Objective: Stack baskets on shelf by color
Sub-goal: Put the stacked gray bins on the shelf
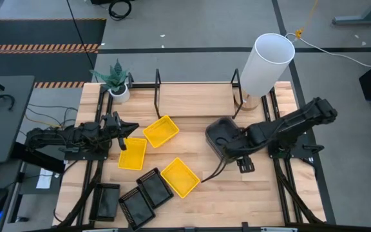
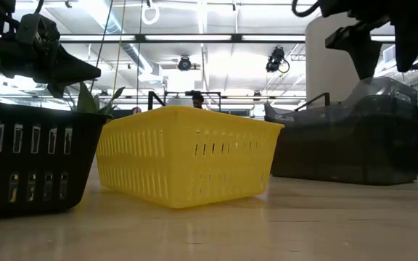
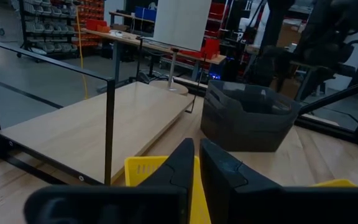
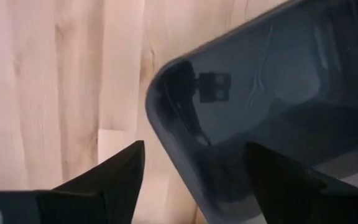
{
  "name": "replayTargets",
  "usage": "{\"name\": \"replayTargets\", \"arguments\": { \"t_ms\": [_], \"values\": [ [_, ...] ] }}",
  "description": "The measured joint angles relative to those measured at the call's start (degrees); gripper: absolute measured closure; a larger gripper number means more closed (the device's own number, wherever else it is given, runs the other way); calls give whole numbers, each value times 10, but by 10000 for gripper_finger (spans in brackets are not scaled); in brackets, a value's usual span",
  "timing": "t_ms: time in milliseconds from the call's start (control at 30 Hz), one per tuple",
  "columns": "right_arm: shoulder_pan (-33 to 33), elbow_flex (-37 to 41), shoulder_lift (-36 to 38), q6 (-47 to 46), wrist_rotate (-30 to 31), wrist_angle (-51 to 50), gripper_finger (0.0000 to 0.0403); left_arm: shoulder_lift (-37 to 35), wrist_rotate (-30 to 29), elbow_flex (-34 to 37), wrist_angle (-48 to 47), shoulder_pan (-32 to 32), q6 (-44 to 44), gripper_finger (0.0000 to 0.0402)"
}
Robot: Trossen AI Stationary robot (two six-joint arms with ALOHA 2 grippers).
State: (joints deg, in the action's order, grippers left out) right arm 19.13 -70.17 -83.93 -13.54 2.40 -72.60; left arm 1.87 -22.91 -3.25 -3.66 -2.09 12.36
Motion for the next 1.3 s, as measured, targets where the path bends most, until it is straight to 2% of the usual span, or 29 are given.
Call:
{"name": "replayTargets", "arguments": {
  "t_ms": [167, 467, 733, 1300],
  "values": [
    [-1, -17, -37, 0, -5, -16, 105, 0, 0, 0, 0, 0, 0, 363],
    [10, -16, -64, -28, -9, -37, 109, 0, 0, 0, 0, 0, 0, 371],
    [10, 19, -74, -46, -19, -17, 110, 0, 0, 0, 0, 0, 0, 365],
    [40, 99, -73, -78, -14, 10, 152, 0, 0, 0, 0, 0, 0, 367]
  ]
}}
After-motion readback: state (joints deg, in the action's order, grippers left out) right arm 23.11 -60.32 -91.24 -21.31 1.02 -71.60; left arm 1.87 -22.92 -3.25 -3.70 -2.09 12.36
